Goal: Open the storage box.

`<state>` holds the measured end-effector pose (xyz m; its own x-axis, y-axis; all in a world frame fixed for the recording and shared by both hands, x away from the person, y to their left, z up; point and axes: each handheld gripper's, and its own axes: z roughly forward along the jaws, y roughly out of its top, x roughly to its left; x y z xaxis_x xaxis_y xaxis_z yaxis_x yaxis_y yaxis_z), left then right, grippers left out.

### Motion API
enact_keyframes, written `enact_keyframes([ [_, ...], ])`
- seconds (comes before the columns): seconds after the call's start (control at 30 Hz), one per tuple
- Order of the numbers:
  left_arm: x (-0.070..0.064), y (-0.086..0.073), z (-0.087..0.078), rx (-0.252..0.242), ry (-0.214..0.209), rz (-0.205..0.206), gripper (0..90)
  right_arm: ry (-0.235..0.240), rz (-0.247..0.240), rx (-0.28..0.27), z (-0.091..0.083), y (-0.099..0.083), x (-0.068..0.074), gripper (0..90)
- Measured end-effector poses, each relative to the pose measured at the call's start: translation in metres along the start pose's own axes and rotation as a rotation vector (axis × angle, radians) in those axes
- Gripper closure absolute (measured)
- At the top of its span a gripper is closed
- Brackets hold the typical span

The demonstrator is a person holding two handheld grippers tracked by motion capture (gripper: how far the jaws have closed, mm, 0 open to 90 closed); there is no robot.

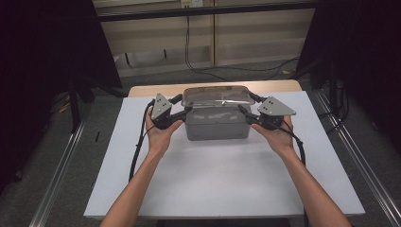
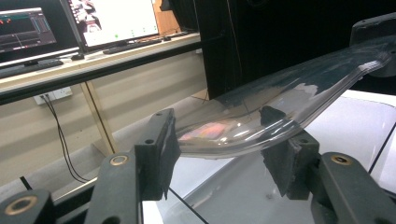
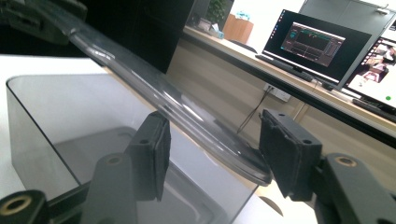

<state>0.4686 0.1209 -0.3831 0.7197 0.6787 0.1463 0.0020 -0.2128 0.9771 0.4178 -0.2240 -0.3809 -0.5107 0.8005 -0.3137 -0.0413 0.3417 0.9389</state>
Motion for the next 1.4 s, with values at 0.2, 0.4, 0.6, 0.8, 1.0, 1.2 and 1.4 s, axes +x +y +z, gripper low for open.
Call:
enact_keyframes([
  [0.2, 0.0, 0.002, 0.002, -0.006, 0.0, -0.003, 47.7, -0.001, -0.01, -0.003, 0.002, -0.001, -0.003, 48.7],
  [0.4, 0.002, 0.008, 0.003, -0.011, -0.003, 0.009, 49.9, 0.008, 0.009, -0.014, 0.004, 0.004, -0.008, 49.9],
  [0.6, 0.004, 0.011, 0.004, -0.02, -0.005, 0.011, 52.4, 0.014, 0.009, -0.021, 0.007, 0.007, -0.012, 51.4],
  [0.8, 0.006, 0.015, 0.005, -0.013, -0.015, 0.011, 54.1, 0.025, 0.021, -0.027, 0.011, 0.011, -0.016, 51.4],
  [1.0, 0.008, 0.017, 0.007, -0.02, -0.021, -0.002, 54.3, 0.024, 0.051, -0.052, 0.015, 0.01, -0.019, 51.4],
  [1.2, 0.011, 0.02, 0.009, -0.014, -0.021, -0.001, 54.9, 0.03, 0.077, -0.059, 0.017, 0.011, -0.021, 52.1],
  [1.4, 0.014, 0.023, 0.011, -0.015, -0.023, -0.009, 55.4, 0.038, 0.079, -0.065, 0.02, 0.015, -0.025, 51.9],
])
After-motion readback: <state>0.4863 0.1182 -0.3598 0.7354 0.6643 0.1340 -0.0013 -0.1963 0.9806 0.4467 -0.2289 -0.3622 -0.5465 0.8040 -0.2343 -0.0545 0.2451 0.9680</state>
